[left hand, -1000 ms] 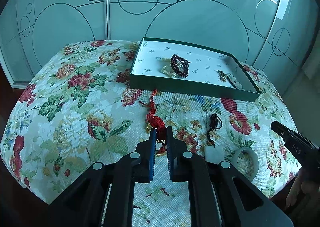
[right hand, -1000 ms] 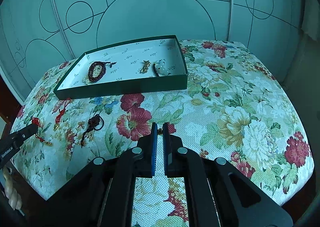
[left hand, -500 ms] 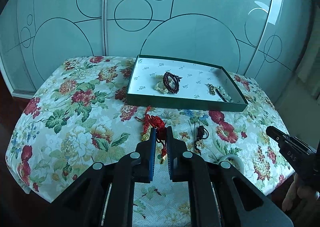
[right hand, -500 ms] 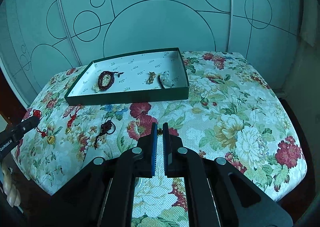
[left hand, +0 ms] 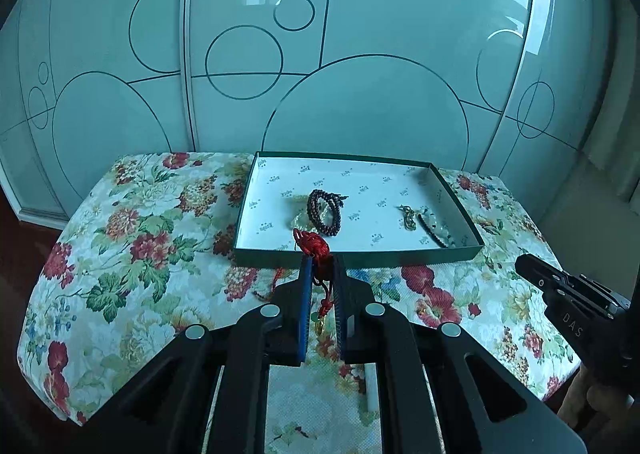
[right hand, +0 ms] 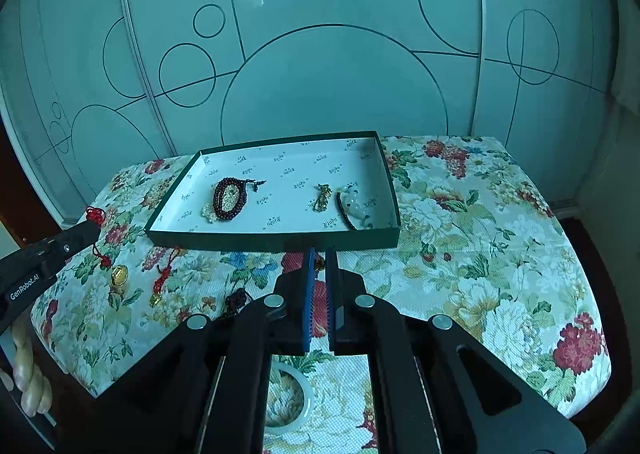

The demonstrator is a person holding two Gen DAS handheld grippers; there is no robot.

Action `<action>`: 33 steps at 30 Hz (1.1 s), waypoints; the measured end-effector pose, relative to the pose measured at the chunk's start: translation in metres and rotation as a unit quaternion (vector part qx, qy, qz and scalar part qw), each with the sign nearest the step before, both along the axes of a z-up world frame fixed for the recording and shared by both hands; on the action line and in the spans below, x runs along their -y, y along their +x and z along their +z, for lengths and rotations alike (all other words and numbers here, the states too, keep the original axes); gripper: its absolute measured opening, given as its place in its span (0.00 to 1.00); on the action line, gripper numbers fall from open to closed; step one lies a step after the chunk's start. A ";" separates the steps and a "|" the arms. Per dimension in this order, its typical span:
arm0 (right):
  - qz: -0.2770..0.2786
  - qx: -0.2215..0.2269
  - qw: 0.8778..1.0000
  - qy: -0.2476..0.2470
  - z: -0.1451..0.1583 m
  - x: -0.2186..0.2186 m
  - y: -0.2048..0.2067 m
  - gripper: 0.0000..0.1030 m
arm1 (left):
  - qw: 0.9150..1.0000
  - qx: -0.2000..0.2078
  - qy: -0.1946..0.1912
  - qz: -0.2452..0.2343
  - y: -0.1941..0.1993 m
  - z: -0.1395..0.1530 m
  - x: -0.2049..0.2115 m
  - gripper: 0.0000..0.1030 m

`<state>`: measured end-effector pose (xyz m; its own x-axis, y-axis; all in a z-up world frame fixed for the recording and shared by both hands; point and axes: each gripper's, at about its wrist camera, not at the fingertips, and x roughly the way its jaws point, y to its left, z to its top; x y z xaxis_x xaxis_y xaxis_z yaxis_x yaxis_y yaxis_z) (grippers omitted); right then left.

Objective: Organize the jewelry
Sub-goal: 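Carry the red tassel over the green box with the left tool, then open the left tool to drop the tassel and lift it away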

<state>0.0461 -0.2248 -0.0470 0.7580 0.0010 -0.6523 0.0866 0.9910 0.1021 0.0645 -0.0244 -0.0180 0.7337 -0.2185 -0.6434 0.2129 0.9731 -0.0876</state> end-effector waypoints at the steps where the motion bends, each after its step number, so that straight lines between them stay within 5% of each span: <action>1: 0.001 0.001 1.000 0.000 0.001 -0.001 0.005 0.05 | 1.000 0.001 0.002 -0.002 0.006 0.001 0.003 0.10; 16: 0.006 0.009 1.000 -0.001 0.006 -0.003 0.099 0.05 | 1.000 0.021 0.013 -0.017 0.100 0.013 0.046 0.10; 33: -0.004 -0.079 0.997 -0.010 -0.076 0.000 0.172 0.05 | 0.996 -0.066 0.049 -0.020 0.176 -0.085 0.071 0.10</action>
